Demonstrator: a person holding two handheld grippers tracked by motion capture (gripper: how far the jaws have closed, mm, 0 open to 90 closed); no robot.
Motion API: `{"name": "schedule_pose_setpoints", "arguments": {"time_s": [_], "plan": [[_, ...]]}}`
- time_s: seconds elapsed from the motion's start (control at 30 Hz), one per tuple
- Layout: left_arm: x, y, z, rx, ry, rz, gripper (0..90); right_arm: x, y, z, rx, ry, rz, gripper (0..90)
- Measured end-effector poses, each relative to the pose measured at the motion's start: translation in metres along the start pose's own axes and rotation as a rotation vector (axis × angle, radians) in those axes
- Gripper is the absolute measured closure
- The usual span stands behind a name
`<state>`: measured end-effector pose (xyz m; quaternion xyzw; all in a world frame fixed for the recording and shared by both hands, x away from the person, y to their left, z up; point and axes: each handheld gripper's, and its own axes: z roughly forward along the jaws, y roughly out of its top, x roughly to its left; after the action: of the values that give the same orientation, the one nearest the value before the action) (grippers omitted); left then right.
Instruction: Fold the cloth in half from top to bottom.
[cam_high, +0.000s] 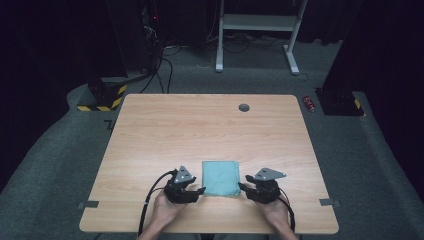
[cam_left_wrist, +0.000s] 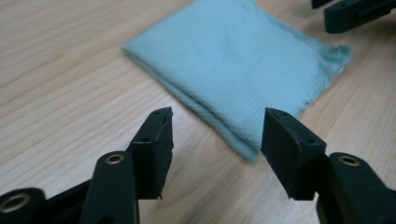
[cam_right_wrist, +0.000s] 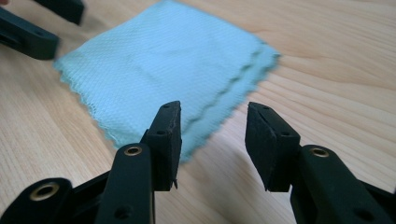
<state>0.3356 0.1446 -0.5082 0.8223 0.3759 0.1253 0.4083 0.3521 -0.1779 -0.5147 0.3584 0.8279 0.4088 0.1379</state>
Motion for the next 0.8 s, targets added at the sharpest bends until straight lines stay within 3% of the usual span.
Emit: {"name": "schedule_pose_setpoints", "arguments": {"time_s": [0.3, 0.43, 0.6, 0.8], "plan": [[0.036, -0.012, -0.024, -0.062, 0.085, -0.143, 40.5, -0.028, -0.011, -0.03, -0.066, -0.092, 0.114, 54.3], [0.051, -0.02, -0.029, -0.055, 0.141, -0.184, 40.2, -0.04, -0.015, -0.038, -0.081, -0.14, 0.143, 54.0], [0.068, -0.033, -0.035, -0.04, 0.213, -0.235, 39.7, -0.053, -0.024, -0.044, -0.063, -0.204, 0.176, 53.2], [0.081, -0.041, -0.037, -0.018, 0.275, -0.247, 39.2, -0.064, -0.037, -0.048, -0.028, -0.271, 0.208, 52.1]]}}
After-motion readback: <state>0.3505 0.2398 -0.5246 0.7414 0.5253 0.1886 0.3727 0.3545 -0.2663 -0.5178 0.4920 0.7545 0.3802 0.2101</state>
